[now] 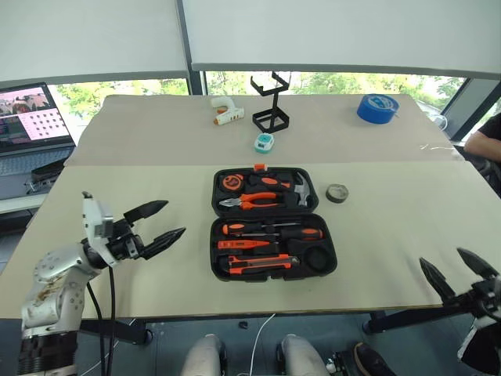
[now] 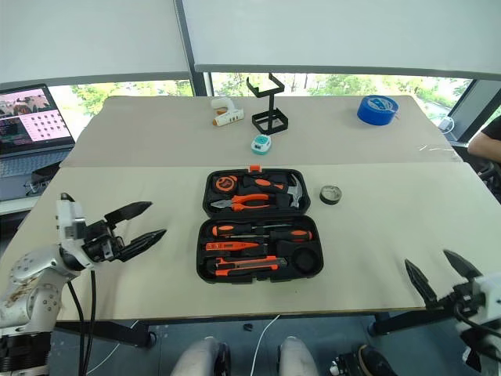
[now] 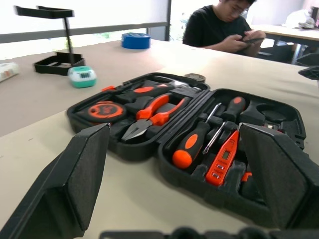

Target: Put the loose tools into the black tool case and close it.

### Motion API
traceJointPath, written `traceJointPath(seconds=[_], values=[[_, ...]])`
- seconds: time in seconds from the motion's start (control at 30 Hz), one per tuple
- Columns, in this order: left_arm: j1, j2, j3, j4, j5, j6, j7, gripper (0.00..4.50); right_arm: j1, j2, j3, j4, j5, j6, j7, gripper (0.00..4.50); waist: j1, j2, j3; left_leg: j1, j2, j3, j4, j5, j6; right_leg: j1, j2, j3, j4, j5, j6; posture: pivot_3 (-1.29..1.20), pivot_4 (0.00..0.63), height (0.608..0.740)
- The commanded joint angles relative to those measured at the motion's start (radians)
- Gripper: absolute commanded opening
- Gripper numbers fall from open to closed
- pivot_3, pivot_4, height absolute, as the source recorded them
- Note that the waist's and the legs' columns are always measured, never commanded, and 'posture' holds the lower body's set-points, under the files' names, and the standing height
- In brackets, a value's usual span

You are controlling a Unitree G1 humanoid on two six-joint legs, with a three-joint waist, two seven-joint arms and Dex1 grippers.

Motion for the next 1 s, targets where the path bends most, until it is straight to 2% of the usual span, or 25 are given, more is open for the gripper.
traceJointPath(seconds=[0.03,0.17,0.3,0.4,0.53,0.7,0.87,1.0], values=[[-0.027,0.005,-0.018,-0.068,-0.012,-0.005,0.019,4.47,-0.146,-0.130,0.083,-0.040,0.003,0.117,0.045,4.50,-0.001,0.000,0.000,0.001,0.000,0.001,0.000,0.000,0.000,0.000,0.000,0.001,0.000,0.000,0.000,0.00,0.150,0.740],[-0.072,-0.024,-0.073,-0.120,-0.037,0.046,0.061,4.47,-0.413,-0.297,0.261,0.016,-0.031,0.361,0.120,4.50,0.000,0.000,0.001,0.000,0.000,0.002,-0.001,0.000,0.000,-0.002,0.001,0.004,0.000,0.001,0.001,0.00,0.150,0.740],[-0.115,-0.061,-0.150,-0.124,0.002,0.066,0.116,4.47,-0.672,-0.376,0.485,0.174,-0.165,0.477,0.229,4.50,0.008,-0.001,0.001,-0.002,-0.001,0.001,-0.002,0.000,0.000,-0.004,0.003,0.002,0.000,0.001,0.001,0.00,0.150,0.740],[-0.133,-0.084,-0.191,-0.140,0.001,0.075,0.126,4.47,-0.881,-0.336,0.622,0.366,-0.283,0.423,0.282,4.50,0.007,-0.001,0.001,-0.008,-0.002,0.002,-0.001,0.000,0.000,-0.010,0.002,0.003,0.001,0.001,0.001,0.00,0.150,0.740],[-0.125,-0.088,-0.230,-0.170,-0.002,0.058,0.093,4.47,-1.061,-0.264,0.775,0.576,-0.426,0.290,0.363,4.50,0.000,-0.001,0.002,-0.011,-0.003,0.003,-0.001,0.000,0.000,-0.013,0.002,0.004,0.000,0.002,0.002,0.00,0.150,0.740],[-0.127,-0.082,-0.276,-0.173,0.035,0.031,0.073,4.47,-1.200,-0.183,0.843,0.781,-0.523,0.201,0.377,4.50,0.000,-0.001,0.003,-0.011,-0.002,0.004,-0.001,0.000,0.000,-0.014,0.002,0.004,0.000,0.002,0.002,0.00,0.150,0.740],[-0.119,-0.085,-0.287,-0.178,0.040,0.025,0.074,4.47,-1.277,-0.123,0.882,0.901,-0.601,0.161,0.356,4.50,0.000,-0.001,0.003,-0.011,-0.002,0.005,-0.001,0.000,0.000,-0.014,0.002,0.004,0.001,0.002,0.002,0.00,0.150,0.740],[-0.118,-0.083,-0.298,-0.172,0.045,0.017,0.066,4.50,-1.316,-0.088,0.898,0.982,-0.656,0.172,0.307,3.42,-0.002,0.000,0.003,-0.010,-0.002,0.006,-0.001,0.000,0.000,-0.014,0.002,0.004,0.001,0.002,0.002,0.00,0.150,0.740]])
